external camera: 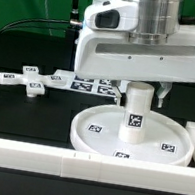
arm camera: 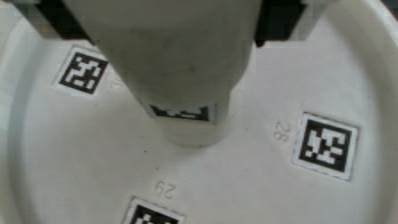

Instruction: Assemble round table

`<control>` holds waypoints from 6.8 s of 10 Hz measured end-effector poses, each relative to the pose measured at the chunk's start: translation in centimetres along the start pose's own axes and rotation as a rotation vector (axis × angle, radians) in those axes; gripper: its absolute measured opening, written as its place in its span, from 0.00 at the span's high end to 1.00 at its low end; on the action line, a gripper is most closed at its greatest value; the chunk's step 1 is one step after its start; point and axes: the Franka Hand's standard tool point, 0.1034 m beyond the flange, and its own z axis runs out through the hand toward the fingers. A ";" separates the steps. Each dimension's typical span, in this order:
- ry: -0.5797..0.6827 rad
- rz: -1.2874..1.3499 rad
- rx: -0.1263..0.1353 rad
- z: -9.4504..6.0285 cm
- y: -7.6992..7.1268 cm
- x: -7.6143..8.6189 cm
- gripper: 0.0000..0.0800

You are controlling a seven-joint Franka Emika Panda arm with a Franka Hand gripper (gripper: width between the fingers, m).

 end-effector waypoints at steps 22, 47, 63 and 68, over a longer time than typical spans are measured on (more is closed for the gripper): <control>0.000 -0.458 -0.011 -3.1 6.1 -4.3 0.19; -0.009 -1.025 -0.104 -1.4 16.3 -10.7 0.19; -0.053 -1.195 -0.098 0.8 19.8 -11.8 0.19; -0.063 -1.193 -0.086 1.2 19.8 -12.6 0.19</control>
Offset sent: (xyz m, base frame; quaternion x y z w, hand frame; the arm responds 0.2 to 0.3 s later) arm 0.0000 0.0000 0.0000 0.0000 0.0000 0.0650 0.9979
